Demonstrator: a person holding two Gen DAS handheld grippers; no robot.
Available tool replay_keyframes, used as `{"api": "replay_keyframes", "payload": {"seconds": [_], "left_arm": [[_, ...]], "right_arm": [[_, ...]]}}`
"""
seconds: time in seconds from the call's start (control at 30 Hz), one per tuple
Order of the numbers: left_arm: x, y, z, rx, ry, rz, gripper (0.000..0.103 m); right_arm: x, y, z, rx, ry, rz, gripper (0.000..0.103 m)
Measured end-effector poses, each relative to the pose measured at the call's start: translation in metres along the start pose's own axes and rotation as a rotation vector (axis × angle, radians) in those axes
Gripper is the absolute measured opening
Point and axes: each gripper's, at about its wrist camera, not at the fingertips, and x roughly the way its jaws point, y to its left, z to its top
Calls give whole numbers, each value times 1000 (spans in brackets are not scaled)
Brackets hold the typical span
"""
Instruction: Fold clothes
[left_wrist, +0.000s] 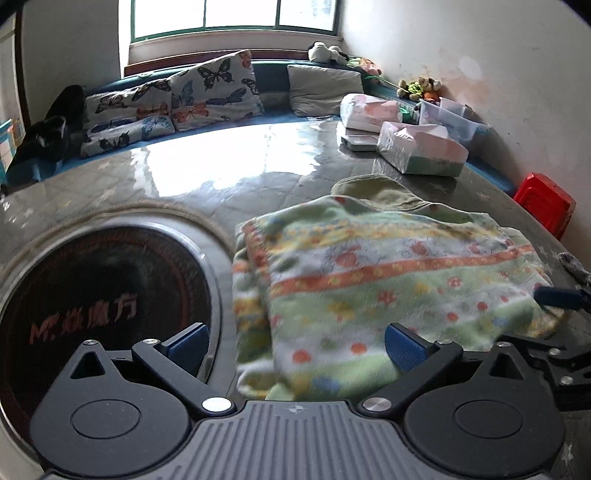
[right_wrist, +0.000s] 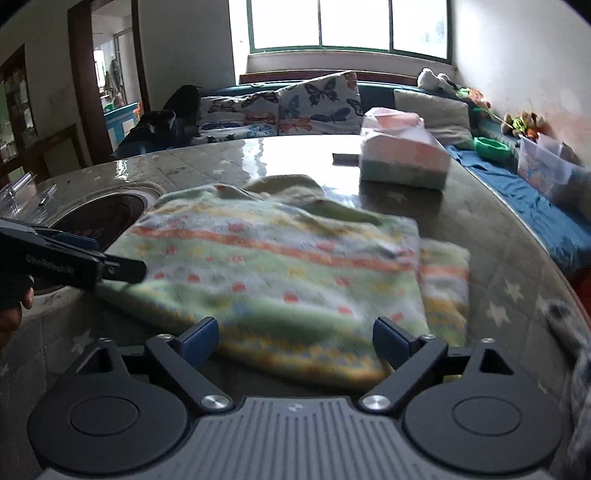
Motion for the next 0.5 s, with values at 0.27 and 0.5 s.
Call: {"api": "replay_keyframes", "payload": {"seconds": [0.27,0.5], "left_arm": [[-16,14,-9,-63,-18,25,103],[-24,23,-13,-99,-23,56,103]], "right_arm": [[-14,1,0,-2,-22,-7,98],[2,12,17,2,-62,-12,103]]}}
